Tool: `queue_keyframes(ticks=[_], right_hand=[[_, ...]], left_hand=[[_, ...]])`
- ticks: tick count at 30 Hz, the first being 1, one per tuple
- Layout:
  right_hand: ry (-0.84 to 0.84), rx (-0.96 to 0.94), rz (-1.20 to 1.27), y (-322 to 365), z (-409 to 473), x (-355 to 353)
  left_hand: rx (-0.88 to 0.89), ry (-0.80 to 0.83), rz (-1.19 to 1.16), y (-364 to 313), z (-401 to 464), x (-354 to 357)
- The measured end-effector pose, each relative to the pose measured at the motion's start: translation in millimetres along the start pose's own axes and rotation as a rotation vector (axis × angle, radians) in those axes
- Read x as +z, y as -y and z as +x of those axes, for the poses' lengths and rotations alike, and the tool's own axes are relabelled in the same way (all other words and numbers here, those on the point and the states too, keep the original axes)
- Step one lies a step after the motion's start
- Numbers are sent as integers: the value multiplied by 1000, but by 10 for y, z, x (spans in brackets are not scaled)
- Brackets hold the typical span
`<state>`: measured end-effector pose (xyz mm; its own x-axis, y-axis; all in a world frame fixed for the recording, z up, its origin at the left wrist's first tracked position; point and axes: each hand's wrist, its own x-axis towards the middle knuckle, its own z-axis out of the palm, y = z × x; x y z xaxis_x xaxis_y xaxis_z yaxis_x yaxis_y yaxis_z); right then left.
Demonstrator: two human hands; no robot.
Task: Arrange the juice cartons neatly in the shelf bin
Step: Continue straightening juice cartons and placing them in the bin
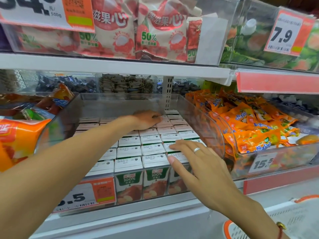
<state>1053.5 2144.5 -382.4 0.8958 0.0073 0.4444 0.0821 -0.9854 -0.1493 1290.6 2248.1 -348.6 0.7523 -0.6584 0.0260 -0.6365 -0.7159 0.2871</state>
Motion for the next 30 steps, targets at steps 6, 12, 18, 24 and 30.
queue_keyframes(ticks=[6,12,18,24,30], right_hand=[[-4,-24,-2,-12,-4,-3],[-78,-48,95,-125,-74,-230],[-377,159,-41,-527,-234,-390],[-283,323,104,-695,-396,-278],[-291,295,131,-698,-392,-232]], left_hand=[[-18,10,43,-26,-28,20],[115,-269,-49,-432,-456,-119],[421,-83,-97,-940,-1102,-4],[413,-10,81,-1109,-1127,-1],[364,76,87,-1262,-960,-25]])
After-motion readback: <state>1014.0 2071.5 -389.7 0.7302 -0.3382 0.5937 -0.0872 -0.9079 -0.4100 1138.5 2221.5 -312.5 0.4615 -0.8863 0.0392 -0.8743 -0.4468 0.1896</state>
